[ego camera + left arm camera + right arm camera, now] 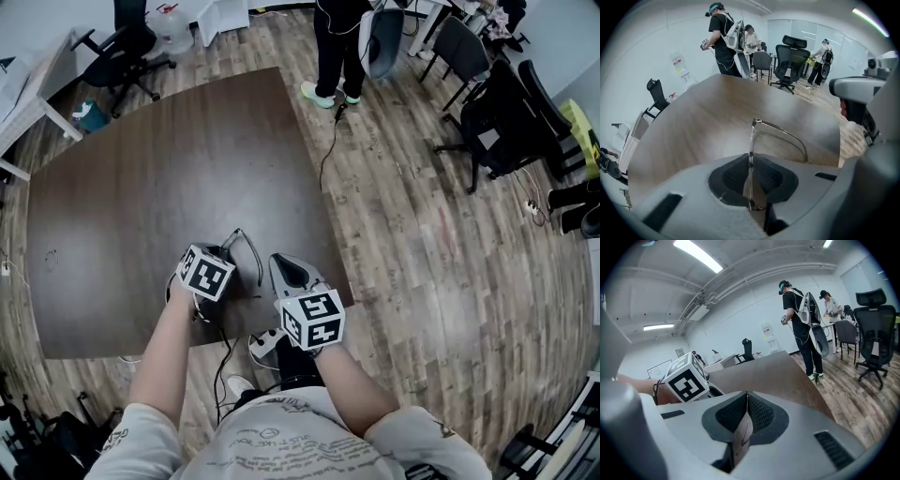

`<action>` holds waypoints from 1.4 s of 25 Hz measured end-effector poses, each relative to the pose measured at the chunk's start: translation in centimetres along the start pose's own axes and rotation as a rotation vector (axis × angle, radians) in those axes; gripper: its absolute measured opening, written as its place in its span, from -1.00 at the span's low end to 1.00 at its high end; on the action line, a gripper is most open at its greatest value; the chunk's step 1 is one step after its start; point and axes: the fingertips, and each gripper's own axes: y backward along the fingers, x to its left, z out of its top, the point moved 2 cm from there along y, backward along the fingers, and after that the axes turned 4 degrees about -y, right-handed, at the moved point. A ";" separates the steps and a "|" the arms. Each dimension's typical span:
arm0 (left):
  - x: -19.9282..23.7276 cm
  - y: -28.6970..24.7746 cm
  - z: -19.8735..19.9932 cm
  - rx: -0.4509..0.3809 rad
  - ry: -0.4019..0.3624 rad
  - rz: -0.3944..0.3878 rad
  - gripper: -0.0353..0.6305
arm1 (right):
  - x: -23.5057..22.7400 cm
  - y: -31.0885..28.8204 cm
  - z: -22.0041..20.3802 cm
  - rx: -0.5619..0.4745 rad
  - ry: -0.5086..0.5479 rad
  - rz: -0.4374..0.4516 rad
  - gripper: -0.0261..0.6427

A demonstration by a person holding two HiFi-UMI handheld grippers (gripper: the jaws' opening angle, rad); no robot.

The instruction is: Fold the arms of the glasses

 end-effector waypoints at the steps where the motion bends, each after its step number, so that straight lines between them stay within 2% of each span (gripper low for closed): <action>1: 0.0 0.3 0.3 -0.013 -0.002 0.008 -0.77 | 0.0 0.0 0.1 -0.001 0.001 0.003 -0.87; 8: -1.0 1.9 0.6 -0.090 0.007 0.037 -0.78 | 0.6 0.4 0.5 0.016 0.018 0.043 -0.87; 14: -1.3 4.7 1.2 -0.160 0.025 0.098 -0.78 | 0.9 1.5 1.6 0.012 0.042 0.080 -0.87; 21: -1.4 10.2 2.5 -0.292 0.015 0.203 -0.79 | 2.4 2.9 3.5 -0.007 0.062 0.158 -0.87; 25: -1.4 13.3 3.0 -0.385 -0.057 0.298 -0.79 | 3.9 3.7 4.4 -0.026 0.089 0.223 -0.87; 29: -2.1 16.1 3.1 -0.477 -0.153 0.350 -0.79 | 5.9 4.2 5.4 -0.049 0.112 0.282 -0.86; 32: -2.9 17.6 3.5 -0.518 -0.213 0.397 -0.79 | 7.0 4.5 6.0 -0.049 0.131 0.339 -0.69; 35: -3.3 18.6 3.7 -0.545 -0.258 0.433 -0.79 | 7.8 4.5 6.1 -0.038 0.152 0.367 -0.69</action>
